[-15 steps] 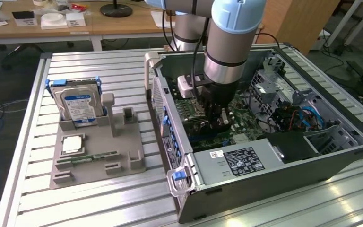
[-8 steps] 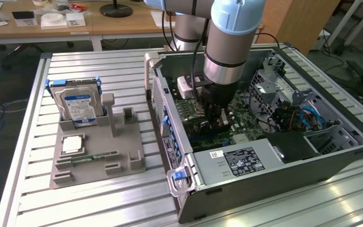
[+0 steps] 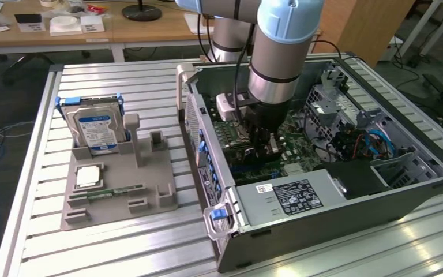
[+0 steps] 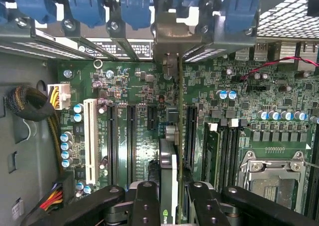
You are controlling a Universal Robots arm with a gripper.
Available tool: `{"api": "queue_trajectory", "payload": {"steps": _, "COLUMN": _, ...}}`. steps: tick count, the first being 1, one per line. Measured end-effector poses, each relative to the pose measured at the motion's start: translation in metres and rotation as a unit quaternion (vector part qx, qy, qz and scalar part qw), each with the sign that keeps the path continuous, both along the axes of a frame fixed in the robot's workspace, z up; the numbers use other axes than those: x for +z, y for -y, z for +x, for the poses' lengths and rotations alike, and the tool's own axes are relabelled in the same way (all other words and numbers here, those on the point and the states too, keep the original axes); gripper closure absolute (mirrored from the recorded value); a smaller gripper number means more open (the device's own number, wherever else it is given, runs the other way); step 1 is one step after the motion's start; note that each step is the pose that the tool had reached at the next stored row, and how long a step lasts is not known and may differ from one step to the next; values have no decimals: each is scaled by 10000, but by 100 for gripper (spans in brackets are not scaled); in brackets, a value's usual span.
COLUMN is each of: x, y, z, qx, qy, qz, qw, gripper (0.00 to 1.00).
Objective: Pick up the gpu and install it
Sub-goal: 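Insert the gpu into the slot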
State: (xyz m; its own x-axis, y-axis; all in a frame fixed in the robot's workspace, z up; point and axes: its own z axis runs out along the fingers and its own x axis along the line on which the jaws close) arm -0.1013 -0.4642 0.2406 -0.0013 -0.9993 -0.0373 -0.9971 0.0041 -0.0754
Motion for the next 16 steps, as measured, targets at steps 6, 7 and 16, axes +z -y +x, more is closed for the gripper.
{"api": "queue_trajectory", "payload": {"steps": 6, "x": 35, "y": -2, "z": 5, "qx": 0, "qy": 4, "qz": 8, "qw": 10000, "gripper": 74}}
{"api": "queue_trajectory", "payload": {"steps": 7, "x": 52, "y": 0, "z": 6, "qx": 0, "qy": 1, "qz": 0, "qw": 10000, "gripper": 74}}
{"api": "queue_trajectory", "payload": {"steps": 16, "x": 41, "y": 11, "z": 6, "qx": -8, "qy": 0, "qz": -4, "qw": 10000, "gripper": 74}}
